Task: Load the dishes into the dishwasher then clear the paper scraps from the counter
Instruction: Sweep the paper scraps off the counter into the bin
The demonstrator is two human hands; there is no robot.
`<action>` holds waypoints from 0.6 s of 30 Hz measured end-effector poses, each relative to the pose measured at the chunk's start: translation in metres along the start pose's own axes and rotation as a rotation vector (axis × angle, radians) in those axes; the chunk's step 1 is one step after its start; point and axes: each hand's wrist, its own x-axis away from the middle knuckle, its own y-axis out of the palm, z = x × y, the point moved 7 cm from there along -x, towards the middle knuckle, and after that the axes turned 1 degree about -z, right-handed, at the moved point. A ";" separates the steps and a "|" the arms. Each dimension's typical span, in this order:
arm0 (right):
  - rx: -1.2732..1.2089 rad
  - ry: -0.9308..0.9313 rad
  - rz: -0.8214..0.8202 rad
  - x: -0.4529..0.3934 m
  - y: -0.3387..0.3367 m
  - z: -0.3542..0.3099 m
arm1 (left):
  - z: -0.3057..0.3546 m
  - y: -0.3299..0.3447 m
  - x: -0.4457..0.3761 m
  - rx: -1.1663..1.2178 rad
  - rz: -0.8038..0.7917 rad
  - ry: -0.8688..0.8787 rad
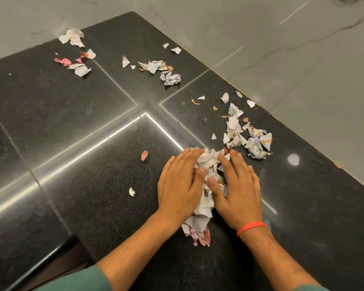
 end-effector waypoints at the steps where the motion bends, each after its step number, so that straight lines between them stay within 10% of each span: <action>1: -0.012 0.004 0.003 0.000 0.000 0.001 | -0.001 -0.001 0.000 0.015 0.018 -0.017; 8: -0.055 0.004 0.012 0.001 -0.001 0.003 | -0.012 -0.025 0.020 0.472 0.036 -0.201; 18: -0.159 -0.075 -0.006 0.003 -0.002 0.002 | 0.016 0.021 0.040 0.096 0.153 -0.212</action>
